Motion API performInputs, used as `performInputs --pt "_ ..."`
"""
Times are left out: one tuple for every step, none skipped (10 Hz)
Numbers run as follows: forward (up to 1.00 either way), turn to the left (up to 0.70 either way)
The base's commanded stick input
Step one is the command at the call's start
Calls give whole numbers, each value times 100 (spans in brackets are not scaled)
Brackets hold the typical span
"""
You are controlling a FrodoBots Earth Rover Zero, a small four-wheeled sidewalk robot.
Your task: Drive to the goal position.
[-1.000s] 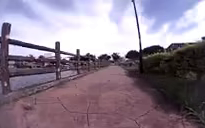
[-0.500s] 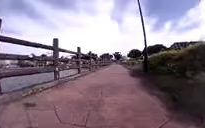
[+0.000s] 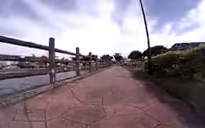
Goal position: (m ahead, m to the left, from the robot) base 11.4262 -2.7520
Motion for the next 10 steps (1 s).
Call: performInputs --pt "70 -24" --pt "70 -24" --pt "70 -24" --pt "70 -24" --pt "70 -24" --pt "70 -24" --pt "70 -16" --pt "70 11" --pt "70 11" --pt "70 11"
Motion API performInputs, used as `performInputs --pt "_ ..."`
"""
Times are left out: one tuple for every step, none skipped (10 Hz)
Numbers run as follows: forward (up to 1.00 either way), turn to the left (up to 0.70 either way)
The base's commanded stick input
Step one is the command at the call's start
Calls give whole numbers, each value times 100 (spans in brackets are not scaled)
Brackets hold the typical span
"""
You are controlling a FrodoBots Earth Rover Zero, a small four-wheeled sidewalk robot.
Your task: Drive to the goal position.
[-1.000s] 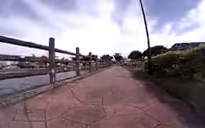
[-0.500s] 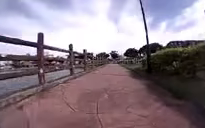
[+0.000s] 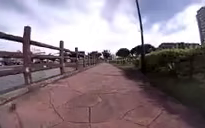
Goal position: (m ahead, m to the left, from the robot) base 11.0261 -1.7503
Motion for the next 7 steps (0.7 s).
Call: performInputs --pt "70 11" --pt "70 11" --pt "70 11" --pt "70 11" --pt "70 11" --pt "70 11" --pt "70 11"
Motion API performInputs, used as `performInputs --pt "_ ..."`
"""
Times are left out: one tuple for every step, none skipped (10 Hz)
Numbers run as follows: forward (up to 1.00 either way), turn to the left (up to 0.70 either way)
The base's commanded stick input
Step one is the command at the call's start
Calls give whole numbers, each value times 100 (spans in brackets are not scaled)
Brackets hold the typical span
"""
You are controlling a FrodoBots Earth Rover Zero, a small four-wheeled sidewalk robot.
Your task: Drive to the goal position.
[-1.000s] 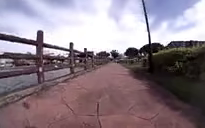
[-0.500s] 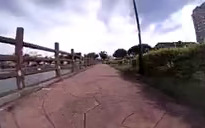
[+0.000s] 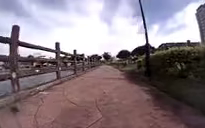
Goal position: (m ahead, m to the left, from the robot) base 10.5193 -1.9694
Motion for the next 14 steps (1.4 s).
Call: performInputs --pt "70 11" --pt "70 11" --pt "70 11" --pt "70 11" --pt "70 11" --pt "70 11" --pt "70 11" --pt "70 11" --pt "70 11" --pt "70 11" --pt "70 11" --pt "70 12" --pt "70 12" --pt "70 12"
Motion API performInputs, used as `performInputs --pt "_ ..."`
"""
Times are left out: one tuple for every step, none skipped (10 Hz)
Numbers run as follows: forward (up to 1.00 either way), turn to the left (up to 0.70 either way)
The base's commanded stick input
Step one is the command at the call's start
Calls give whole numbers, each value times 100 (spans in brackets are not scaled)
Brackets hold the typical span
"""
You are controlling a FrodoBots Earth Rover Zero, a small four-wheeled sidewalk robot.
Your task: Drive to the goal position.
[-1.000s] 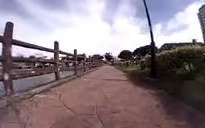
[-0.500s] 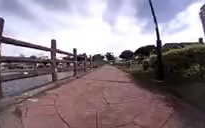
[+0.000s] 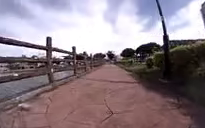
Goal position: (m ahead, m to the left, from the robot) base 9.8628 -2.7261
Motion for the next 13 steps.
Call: performInputs --pt "70 12" --pt "70 12" --pt "70 12" --pt "70 12" --pt "70 12" --pt "70 12" --pt "70 12" --pt "70 12" --pt "70 12" --pt "70 12" --pt "70 12" --pt "70 12" --pt "70 12"
